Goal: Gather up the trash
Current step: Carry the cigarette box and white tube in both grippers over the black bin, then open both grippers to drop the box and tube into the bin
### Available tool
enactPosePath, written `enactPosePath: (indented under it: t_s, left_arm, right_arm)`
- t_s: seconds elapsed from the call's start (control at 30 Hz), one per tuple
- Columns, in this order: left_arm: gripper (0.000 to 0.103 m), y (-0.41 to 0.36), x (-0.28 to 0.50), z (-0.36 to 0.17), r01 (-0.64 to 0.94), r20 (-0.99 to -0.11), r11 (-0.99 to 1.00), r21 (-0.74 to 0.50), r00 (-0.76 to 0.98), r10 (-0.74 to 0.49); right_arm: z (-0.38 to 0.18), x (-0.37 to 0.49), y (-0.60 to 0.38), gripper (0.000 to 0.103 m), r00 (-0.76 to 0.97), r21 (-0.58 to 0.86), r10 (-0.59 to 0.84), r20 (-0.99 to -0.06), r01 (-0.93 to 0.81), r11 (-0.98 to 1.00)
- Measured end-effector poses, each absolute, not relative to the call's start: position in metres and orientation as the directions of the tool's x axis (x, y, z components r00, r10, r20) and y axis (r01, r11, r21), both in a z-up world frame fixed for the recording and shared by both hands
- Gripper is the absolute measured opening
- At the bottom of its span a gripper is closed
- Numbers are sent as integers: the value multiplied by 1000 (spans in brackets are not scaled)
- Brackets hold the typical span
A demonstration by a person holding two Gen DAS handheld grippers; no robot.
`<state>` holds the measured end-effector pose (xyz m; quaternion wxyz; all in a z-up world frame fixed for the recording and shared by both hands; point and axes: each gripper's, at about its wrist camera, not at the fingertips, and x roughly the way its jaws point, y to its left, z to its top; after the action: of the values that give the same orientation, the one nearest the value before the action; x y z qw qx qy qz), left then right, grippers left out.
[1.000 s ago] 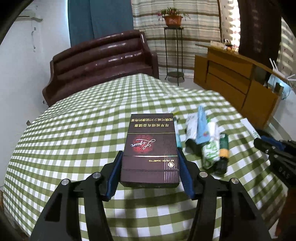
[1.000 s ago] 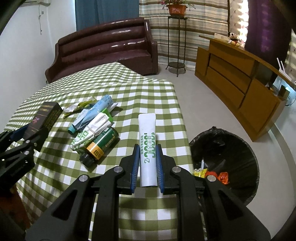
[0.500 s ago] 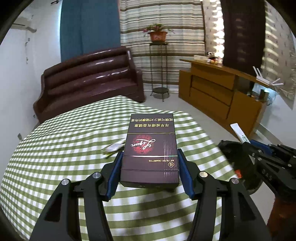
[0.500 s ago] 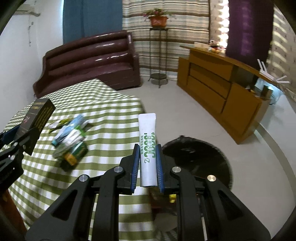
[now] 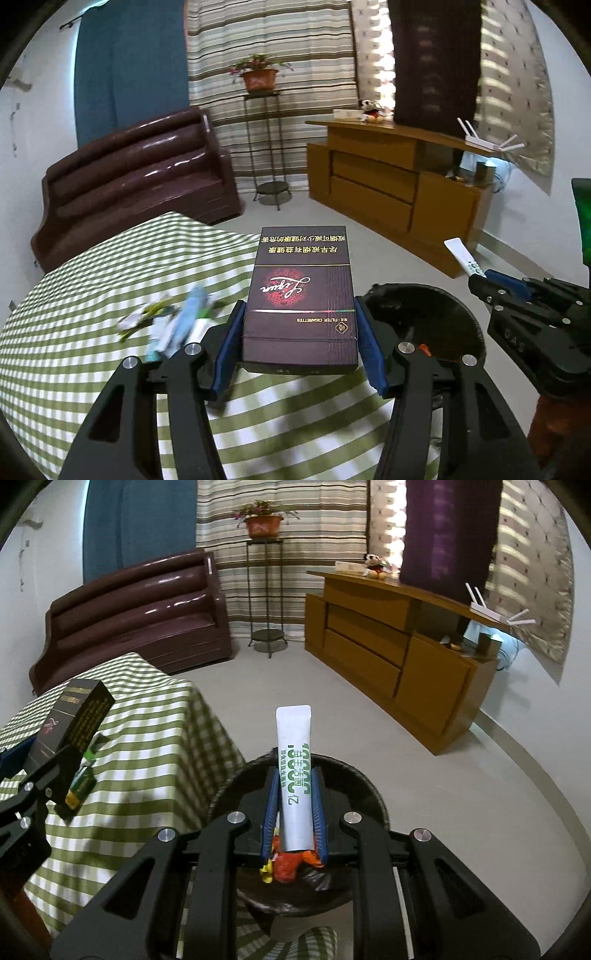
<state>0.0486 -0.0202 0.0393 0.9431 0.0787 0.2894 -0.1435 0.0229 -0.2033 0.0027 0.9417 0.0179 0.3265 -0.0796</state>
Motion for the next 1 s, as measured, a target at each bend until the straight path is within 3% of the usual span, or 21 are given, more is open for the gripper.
enactPosePath:
  t_s: [1.0]
  left_arm:
    - [56, -93, 66, 2, 412, -612, 904, 114, 746, -263]
  right_arm:
    - [-25, 34, -241, 19, 746, 1, -180, -642, 235, 972]
